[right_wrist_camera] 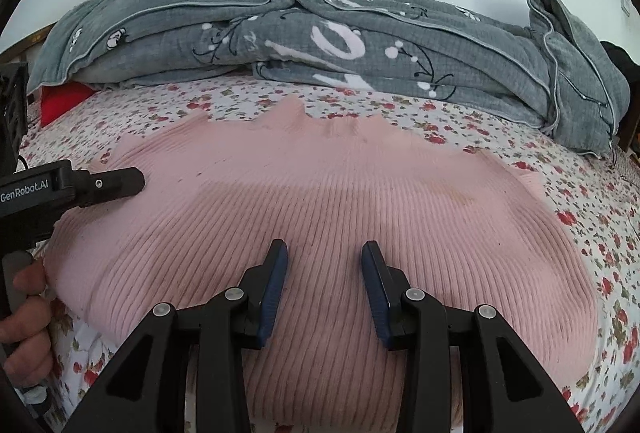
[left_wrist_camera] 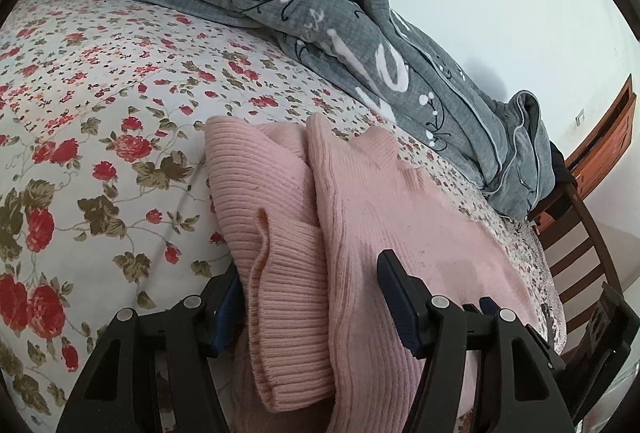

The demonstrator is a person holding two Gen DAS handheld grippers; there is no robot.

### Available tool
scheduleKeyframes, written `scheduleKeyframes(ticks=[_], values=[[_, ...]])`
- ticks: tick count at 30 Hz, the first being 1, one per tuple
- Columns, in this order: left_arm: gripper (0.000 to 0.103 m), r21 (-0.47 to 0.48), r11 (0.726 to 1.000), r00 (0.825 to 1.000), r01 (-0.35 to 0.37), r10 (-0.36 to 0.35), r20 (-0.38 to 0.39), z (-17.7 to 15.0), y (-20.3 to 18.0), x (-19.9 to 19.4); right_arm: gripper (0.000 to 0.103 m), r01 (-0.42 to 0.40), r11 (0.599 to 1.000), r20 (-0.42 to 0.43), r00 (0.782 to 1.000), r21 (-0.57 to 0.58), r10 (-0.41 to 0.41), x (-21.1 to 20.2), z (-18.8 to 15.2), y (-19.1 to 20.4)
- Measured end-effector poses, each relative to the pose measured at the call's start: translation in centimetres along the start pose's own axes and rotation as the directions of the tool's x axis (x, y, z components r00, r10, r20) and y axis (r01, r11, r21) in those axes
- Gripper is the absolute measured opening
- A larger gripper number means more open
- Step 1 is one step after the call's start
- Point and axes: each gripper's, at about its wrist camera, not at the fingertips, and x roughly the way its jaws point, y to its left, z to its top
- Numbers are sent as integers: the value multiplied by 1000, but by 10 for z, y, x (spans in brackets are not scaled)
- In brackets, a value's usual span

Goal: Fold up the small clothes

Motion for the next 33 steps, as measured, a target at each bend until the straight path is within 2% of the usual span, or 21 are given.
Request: scheduleKeyframes(ticks=[4, 7, 9, 12, 18, 21, 24, 25, 28, 33], values=[[59, 11, 1000, 1000, -10, 10, 10, -2, 0, -1, 38, -7, 1000, 21, 1000, -14, 7, -4, -6, 0], [48, 6, 1000, 999, -24, 24, 32, -6, 3, -2, 38, -14, 1000, 39, 999, -18, 14, -6, -11, 0], [37, -2, 1000, 999, -15, 15, 34, -6, 5, -3, 38, -11, 1000, 46, 999, -27, 12, -7, -12, 2], [29, -26, 1000, 999, 0, 1, 33, -5, 7, -5, 38, -3, 999, 42, 999, -51, 5, -8, -14, 4], [25, -28, 997, 998, -66, 66, 12, 4, -13, -15, 38, 5, 992, 41, 999, -125, 0, -19, -25, 9], [24, -25, 997, 997, -79, 79, 12, 16, -34, -27, 38, -33, 991, 50, 998, -132, 40, -27, -31, 5], [24, -36, 997, 998, -64, 64, 10, 27, -58, -38, 38, -144, 982, 64, 986, -119, 152, -42, -30, -13], [24, -32, 997, 998, -66, 67, 8, 31, -67, -41, 38, -155, 981, 79, 983, -114, 165, -48, -29, -19], [24, 11, 995, 995, -104, 104, 2, 39, -105, -46, 39, -67, 994, 181, 980, -88, 82, -72, -27, -50], [24, 113, 982, 989, -150, 150, 11, 36, -171, -40, 39, 31, 999, 260, 965, 6, -32, -96, -26, -113]])
